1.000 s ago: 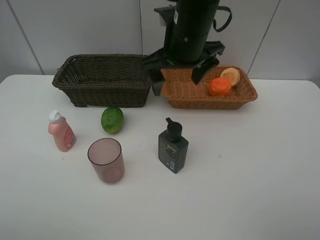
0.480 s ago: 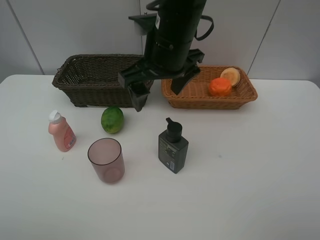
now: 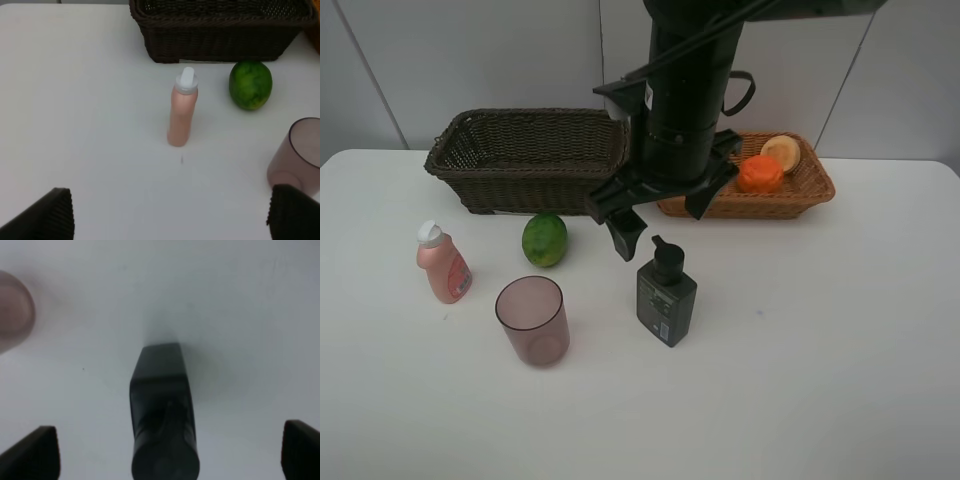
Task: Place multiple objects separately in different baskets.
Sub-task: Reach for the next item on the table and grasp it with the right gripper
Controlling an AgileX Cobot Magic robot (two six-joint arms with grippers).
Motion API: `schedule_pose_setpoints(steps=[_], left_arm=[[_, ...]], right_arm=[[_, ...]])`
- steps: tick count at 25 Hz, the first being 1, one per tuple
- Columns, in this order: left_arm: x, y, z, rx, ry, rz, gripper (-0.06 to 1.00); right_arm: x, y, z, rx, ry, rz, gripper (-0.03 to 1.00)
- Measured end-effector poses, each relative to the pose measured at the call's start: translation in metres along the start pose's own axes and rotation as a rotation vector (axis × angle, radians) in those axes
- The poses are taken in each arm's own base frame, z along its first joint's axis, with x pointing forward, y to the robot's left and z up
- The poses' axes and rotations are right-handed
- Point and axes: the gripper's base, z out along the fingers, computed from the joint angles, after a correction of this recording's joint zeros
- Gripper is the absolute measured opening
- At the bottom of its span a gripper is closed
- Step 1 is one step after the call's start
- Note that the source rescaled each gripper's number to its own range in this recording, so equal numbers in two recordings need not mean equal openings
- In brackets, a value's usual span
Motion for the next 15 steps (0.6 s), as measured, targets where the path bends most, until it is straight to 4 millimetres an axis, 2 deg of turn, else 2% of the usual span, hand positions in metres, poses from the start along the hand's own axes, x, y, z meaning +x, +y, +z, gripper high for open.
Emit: schedule_pose_setpoints(steps=[7, 15], left_arm=[[0.0, 0.0, 0.0, 0.0, 0.0, 0.0, 1.0], [0.0, 0.0, 0.0, -0.001, 0.0, 0.0, 1.0]], right_arm=[[0.002, 0.0, 0.002, 0.002, 0.011, -0.045, 1.0], [0.013, 0.001, 0.018, 0.001, 0.078, -0.076, 1.0]])
